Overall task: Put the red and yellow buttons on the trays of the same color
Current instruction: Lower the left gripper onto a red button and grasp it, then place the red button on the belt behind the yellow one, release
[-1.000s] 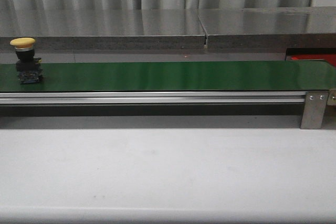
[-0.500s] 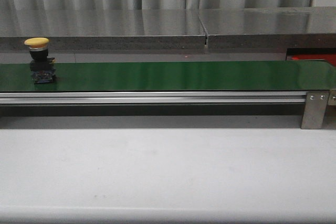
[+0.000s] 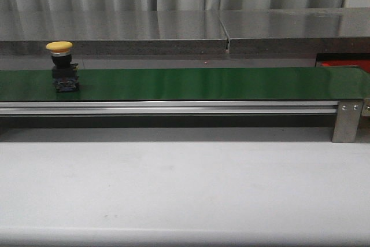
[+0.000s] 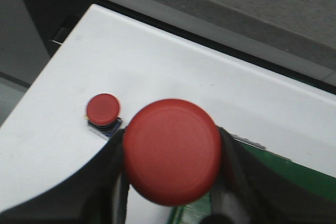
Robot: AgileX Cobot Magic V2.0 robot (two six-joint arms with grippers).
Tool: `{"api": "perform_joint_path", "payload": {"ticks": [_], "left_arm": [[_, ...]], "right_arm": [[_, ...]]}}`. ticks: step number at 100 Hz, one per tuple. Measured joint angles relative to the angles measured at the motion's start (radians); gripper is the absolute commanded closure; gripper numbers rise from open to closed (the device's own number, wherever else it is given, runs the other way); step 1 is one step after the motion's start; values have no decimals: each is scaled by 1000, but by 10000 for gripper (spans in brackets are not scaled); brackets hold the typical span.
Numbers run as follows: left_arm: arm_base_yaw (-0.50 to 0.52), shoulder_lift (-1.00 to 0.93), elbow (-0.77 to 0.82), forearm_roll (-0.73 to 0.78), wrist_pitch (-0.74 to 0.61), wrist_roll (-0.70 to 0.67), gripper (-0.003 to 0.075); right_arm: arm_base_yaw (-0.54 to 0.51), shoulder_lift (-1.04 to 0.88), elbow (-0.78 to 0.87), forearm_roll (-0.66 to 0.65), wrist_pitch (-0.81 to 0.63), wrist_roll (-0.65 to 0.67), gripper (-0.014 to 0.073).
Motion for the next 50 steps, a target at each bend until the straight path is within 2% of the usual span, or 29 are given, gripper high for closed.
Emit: {"api": "perform_joint_path", "payload": {"ticks": [22, 50], "left_arm": [[-95, -44, 93, 13, 13, 0, 739], [-175, -36, 229, 46, -71, 1, 739]], "right_arm": [[0, 0, 0, 0, 0, 0, 711], [0, 0, 0, 0, 0, 0, 711]]}}
